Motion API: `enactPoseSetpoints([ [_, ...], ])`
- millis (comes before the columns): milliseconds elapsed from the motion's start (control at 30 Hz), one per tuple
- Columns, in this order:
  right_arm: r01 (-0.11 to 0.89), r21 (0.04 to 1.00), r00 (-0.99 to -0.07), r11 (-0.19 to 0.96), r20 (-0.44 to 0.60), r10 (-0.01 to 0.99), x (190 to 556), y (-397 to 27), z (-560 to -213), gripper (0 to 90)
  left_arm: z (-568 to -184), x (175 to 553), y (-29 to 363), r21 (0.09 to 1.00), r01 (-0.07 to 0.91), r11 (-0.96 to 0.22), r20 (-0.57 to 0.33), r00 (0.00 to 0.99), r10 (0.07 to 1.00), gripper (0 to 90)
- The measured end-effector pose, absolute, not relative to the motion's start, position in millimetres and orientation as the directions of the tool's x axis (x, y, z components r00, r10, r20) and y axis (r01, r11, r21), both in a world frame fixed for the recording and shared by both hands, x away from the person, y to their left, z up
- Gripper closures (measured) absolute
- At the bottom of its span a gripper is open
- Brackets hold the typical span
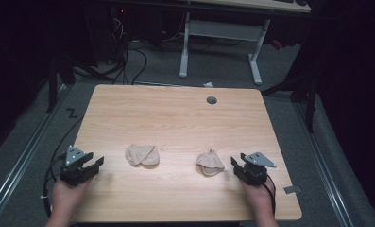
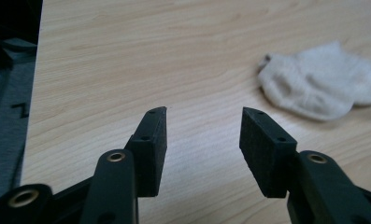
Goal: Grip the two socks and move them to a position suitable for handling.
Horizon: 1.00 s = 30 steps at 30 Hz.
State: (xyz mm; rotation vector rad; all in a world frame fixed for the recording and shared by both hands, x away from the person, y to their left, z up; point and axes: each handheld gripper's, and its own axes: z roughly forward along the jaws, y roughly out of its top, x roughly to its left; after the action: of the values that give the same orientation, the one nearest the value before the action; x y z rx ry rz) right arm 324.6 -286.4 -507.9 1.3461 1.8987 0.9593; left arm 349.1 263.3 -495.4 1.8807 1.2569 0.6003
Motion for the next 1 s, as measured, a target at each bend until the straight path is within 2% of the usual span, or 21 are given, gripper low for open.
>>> enactPoseSetpoints([
  [167, 0.506, 0.827, -0.307, 0.244, -0.092, 0.947, 323, -282, -510, 57.4, -494, 352, 252, 0.814, 0.524, -0.252, 0.009, 0.423, 0.906, 51.1],
  [467, 0.507, 0.829, -0.303, 0.236, -0.085, 0.949, 323, -284, -508, 58.9, -497, 353, 243, 0.807, 0.535, -0.249, -0.016, 0.442, 0.897, 47.9],
  [533, 0.497, 0.83, -0.322, 0.254, -0.096, 0.942, 322, -280, -506, 56.0, -494, 348, 239, 0.813, 0.535, -0.231, -0.043, 0.451, 0.891, 45.8],
  [867, 0.463, 0.839, -0.391, 0.285, -0.095, 0.915, 315, -259, -493, 53.4, -488, 329, 196, 0.821, 0.495, -0.283, -0.034, 0.538, 0.842, 45.0],
  [1000, 0.456, 0.836, -0.441, 0.304, -0.084, 0.894, 317, -245, -491, 53.5, -492, 326, 185, 0.812, 0.484, -0.328, -0.005, 0.566, 0.824, 44.8],
])
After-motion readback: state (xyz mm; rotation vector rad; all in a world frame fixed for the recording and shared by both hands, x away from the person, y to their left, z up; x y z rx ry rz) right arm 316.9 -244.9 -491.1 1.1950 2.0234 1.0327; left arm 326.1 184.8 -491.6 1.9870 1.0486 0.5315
